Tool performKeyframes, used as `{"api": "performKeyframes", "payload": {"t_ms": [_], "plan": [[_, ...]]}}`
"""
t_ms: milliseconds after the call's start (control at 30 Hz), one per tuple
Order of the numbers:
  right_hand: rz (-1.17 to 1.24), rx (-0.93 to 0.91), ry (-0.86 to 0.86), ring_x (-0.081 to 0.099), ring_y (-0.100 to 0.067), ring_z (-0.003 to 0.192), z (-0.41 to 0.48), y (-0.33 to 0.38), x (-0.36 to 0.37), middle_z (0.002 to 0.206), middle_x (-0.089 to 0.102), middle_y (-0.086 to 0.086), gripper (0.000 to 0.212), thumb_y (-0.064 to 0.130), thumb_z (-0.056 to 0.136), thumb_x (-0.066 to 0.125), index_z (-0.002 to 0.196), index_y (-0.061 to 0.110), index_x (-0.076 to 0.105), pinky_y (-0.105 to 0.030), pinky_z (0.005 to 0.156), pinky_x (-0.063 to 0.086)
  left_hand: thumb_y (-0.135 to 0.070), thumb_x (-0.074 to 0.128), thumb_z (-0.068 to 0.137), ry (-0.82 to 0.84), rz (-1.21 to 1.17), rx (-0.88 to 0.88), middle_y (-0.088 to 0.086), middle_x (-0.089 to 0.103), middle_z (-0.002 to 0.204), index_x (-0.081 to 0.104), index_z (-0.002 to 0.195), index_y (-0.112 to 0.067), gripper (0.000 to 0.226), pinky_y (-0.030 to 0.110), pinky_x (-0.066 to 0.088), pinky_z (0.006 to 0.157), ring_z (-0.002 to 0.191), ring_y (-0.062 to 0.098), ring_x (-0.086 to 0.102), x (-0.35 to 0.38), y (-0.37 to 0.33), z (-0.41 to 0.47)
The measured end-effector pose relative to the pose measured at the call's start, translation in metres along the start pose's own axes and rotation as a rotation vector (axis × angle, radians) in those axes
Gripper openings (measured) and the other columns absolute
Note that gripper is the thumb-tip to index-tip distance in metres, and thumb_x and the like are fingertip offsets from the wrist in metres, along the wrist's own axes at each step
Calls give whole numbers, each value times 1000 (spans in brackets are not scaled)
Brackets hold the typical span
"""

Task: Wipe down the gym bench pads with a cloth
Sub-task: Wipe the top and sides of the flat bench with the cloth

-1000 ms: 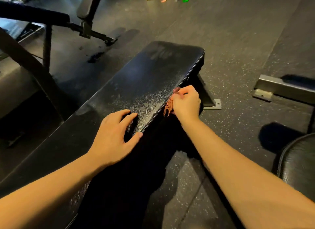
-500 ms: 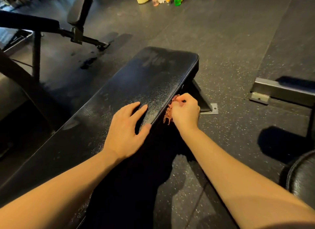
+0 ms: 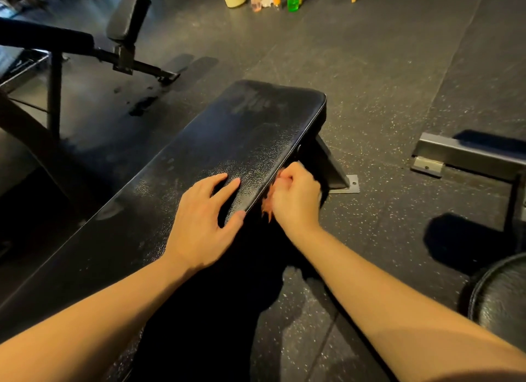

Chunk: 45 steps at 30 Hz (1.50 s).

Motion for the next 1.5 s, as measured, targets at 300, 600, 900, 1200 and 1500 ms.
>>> {"api": "performKeyframes", "payload": {"t_ms": [300,600,900,1200,1500], "plan": [[-37,46,-16,58,-27,78,21,-2,-7,81,68,-4,16,9,89,52,81,19,61,-32,66,37,-54,48,92,22,6,-19,-4,43,156,47,151,-32,63,40,24,119,145,16,35,-1,1,1],[-75,56,-26,63,-24,86,71,-3,-22,87,67,3,21,4,87,52,81,21,64,-29,70,44,-57,44,92,24,-4,-21,-5,42,156,46,152,-32,65,43,27,120,145,17,35,-1,1,-1],[-173,-63,200,64,-21,70,34,-9,1,71,66,-1,16,5,85,54,77,15,65,-32,64,52,-56,44,91,3,-31,-12,-4,44,155,48,151,-31,66,42,27,120,144,17,36,0,0,-1],[-210,-47,103,63,-35,84,68,0,-13,81,68,-7,16,3,81,54,81,12,67,-36,71,49,-53,49,91,12,-33,-14,-4,44,154,49,151,-31,64,48,31,119,144,19,38,0,3,-1],[-172,24,-62,64,-35,95,114,2,-36,95,73,-10,24,-1,83,52,87,9,73,-34,74,46,-56,46,91,11,-36,-24,-6,44,155,47,152,-34,64,49,31,120,144,17,37,0,2,-1]]}}
Point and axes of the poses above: each hand's wrist, its own z-axis towards the middle knuckle, its own x-axis out of the palm, y = z × x, the point moved 7 cm from there along z, towards the middle knuckle
